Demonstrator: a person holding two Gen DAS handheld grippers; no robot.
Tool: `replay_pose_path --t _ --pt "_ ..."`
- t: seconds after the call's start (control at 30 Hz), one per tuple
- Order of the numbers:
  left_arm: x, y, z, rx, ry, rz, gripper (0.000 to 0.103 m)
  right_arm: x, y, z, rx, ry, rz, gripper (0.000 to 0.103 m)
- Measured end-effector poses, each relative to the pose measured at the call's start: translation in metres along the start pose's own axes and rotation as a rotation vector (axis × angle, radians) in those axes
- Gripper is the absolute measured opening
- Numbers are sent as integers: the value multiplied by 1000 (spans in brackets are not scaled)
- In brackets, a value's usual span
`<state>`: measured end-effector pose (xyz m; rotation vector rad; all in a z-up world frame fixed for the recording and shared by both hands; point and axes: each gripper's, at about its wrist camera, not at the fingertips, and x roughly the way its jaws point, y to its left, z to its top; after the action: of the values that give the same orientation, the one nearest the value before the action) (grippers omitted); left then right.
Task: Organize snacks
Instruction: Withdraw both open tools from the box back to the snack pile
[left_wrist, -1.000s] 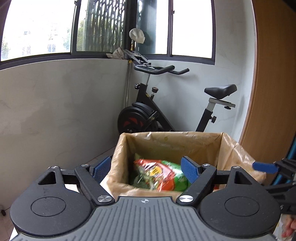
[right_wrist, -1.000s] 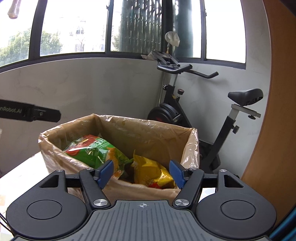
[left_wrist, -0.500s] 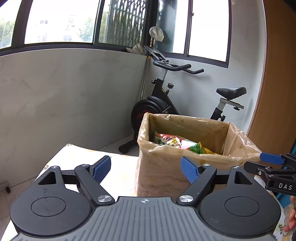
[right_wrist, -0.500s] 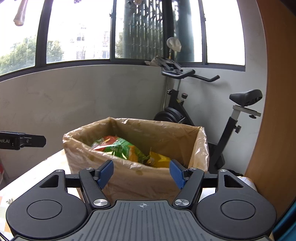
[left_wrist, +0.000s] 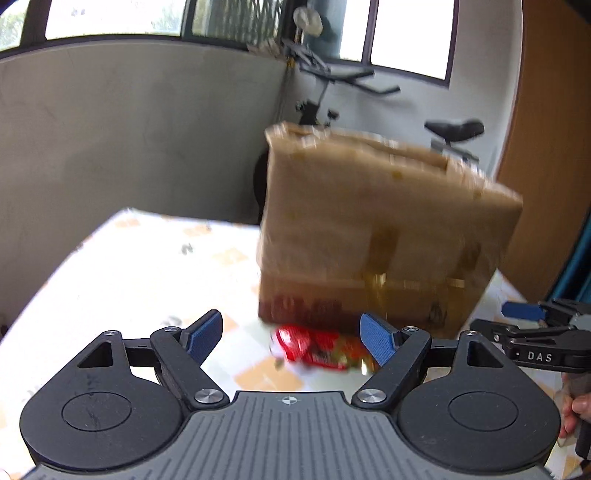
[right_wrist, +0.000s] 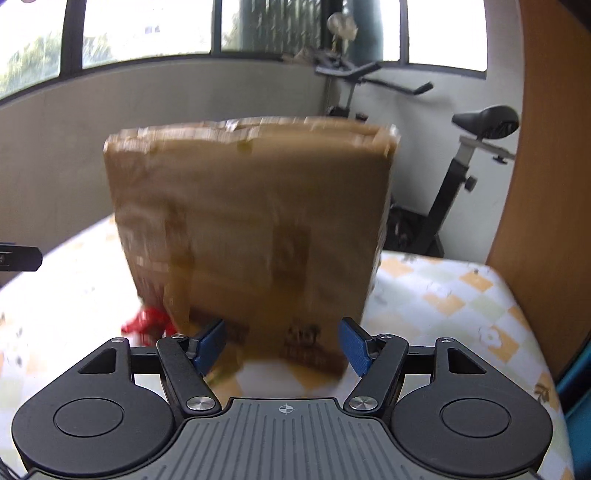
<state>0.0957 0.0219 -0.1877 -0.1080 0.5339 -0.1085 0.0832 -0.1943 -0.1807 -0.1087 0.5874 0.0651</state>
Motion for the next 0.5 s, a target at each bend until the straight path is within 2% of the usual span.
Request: replay_pose_path --t 0.17,0.3,0.5 --pt "18 -10 -35 59 62 -12 78 15 12 -35 -38 75 68 64" --pt "28 -9 -52 14 104 -29 73 17 18 -57 -108 132 101 64" --pt "32 -12 -63 -9 104 -50 62 19 24 -74 -218 179 118 65"
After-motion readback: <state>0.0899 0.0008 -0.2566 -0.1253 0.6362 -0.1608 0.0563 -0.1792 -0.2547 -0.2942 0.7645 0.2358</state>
